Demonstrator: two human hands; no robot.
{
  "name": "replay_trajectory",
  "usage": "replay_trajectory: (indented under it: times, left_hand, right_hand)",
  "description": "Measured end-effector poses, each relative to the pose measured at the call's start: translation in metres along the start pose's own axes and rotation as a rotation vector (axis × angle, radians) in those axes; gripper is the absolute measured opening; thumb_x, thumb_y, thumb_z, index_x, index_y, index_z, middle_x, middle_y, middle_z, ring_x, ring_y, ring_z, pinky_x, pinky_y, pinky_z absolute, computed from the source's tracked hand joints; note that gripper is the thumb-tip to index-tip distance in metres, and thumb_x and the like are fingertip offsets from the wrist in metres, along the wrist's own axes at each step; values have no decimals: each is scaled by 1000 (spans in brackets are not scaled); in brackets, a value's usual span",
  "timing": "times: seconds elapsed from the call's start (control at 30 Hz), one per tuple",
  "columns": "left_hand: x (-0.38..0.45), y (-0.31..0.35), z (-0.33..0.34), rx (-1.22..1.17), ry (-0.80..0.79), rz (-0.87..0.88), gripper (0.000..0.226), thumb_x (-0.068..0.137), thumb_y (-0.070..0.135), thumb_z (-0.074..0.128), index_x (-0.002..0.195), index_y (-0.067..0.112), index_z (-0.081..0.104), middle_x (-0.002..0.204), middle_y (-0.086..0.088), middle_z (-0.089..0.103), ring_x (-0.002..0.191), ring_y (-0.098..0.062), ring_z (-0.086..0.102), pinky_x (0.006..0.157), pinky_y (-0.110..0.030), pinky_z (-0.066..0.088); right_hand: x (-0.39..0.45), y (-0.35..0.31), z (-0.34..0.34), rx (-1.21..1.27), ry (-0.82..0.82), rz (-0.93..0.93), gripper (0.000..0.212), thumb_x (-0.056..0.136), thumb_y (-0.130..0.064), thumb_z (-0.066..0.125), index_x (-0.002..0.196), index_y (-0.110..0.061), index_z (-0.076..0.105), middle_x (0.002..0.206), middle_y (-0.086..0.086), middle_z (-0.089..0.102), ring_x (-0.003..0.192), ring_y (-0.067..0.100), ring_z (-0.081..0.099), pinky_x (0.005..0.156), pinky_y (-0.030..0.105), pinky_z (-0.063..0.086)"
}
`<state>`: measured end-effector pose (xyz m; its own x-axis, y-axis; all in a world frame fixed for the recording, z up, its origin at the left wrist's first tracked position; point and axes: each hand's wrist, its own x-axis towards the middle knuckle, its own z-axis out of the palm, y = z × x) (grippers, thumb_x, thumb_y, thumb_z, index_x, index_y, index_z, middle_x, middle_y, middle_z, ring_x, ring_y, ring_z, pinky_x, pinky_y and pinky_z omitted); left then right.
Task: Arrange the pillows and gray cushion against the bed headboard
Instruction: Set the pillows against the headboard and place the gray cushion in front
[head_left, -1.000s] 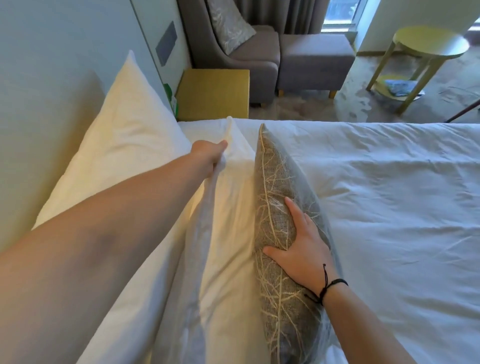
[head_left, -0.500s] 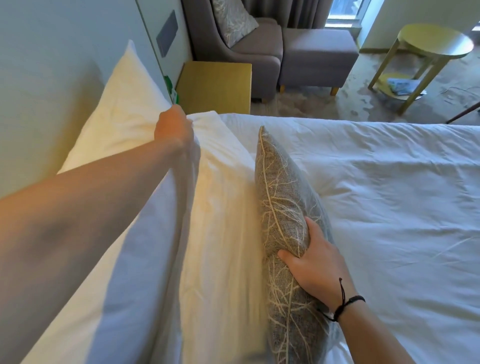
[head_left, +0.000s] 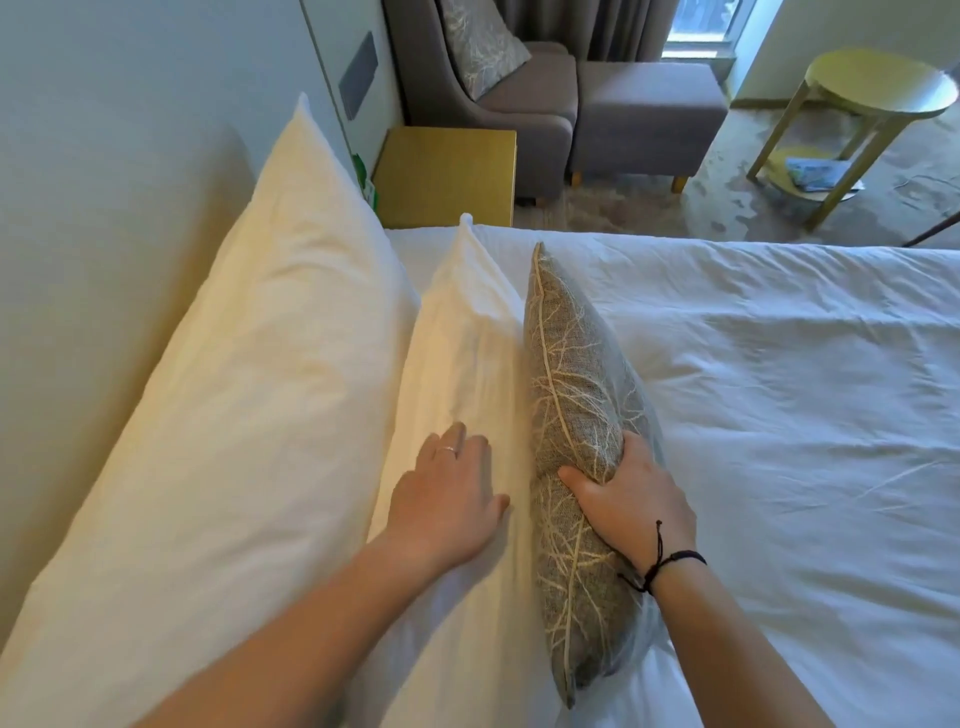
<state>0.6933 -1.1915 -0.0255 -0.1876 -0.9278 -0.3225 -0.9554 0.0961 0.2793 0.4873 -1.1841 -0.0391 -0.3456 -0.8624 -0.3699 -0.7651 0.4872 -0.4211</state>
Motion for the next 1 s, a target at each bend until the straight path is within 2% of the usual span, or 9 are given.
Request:
replay_trajectory:
  times: [0.1, 0.23, 0.37, 0.5, 0.6, 0.7, 0.83, 0.93, 1.0]
  left_hand:
    - [-42, -12, 24, -97, -22, -25, 66, 91, 51, 54, 145, 30, 22, 165, 5, -3, 151, -27, 4, 116, -46, 29]
    - [-92, -27, 44, -255, -18, -63, 76, 90, 51, 55, 149, 40, 7, 162, 16, -15, 151, -14, 2, 118, -37, 26]
    - [-131, -43, 51, -326, -16, -185, 79, 90, 54, 57, 153, 32, 13, 162, 8, 18, 146, -13, 26, 112, -31, 32]
    - [-167, -51, 50, -318, -21, -358, 64, 82, 66, 59, 134, 35, 41, 117, 10, 64, 112, -15, 60, 88, -34, 51]
    - [-186, -44, 50, -260, -84, -383, 57, 73, 74, 55, 117, 39, 45, 102, 14, 64, 101, -15, 63, 81, -35, 52]
    - [-191, -37, 52, -240, -66, -407, 53, 71, 77, 52, 103, 35, 47, 92, 12, 62, 88, -17, 62, 77, -36, 52]
    - [-190, -31, 61, -249, 8, -431, 40, 82, 67, 49, 95, 30, 54, 92, 8, 65, 88, -20, 63, 70, -33, 47]
    - [-187, -21, 69, -219, 33, -428, 28, 92, 50, 42, 85, 26, 53, 93, 2, 66, 89, -24, 64, 67, -33, 39]
    - [-185, -17, 72, -232, 39, -434, 23, 96, 41, 40, 85, 25, 53, 95, 2, 65, 90, -24, 64, 66, -32, 38]
  right_hand:
    - [-4, -1, 0, 14, -11, 3, 95, 69, -80, 55, 143, -28, 28, 127, 3, 60, 110, 30, 59, 85, 44, 53]
    - [-21, -12, 0, -15, -17, -69, 105, 71, -77, 59, 150, -31, 7, 149, 12, 36, 131, 35, 43, 100, 53, 45]
    - [-24, -47, 2, -277, 124, -545, 84, 86, -54, 59, 150, -34, 9, 159, 11, 16, 145, 37, 17, 113, 59, 25]
    - [-1, -105, 19, -690, 9, -1118, 45, 100, -36, 34, 144, -43, 28, 162, -6, 18, 148, 26, 14, 117, 56, 16]
    - [24, -144, 30, -1092, -196, -1329, 36, 98, -37, 34, 132, -40, 46, 143, -9, 48, 135, 22, 38, 108, 47, 29]
    - [41, -171, 36, -1322, -182, -1333, 29, 99, -36, 43, 123, -31, 59, 116, -5, 65, 107, 22, 57, 89, 37, 41]
    - [47, -187, 48, -1422, -157, -1321, 24, 98, -25, 49, 96, -13, 69, 85, 3, 65, 71, 27, 58, 64, 34, 45]
    - [50, -185, 49, -1487, -136, -1314, 14, 90, -9, 55, 92, -12, 69, 75, 1, 57, 68, 27, 57, 61, 33, 44]
    - [55, -183, 44, -1462, -116, -1311, 15, 88, -7, 54, 91, -13, 67, 84, 4, 63, 76, 29, 63, 62, 33, 45]
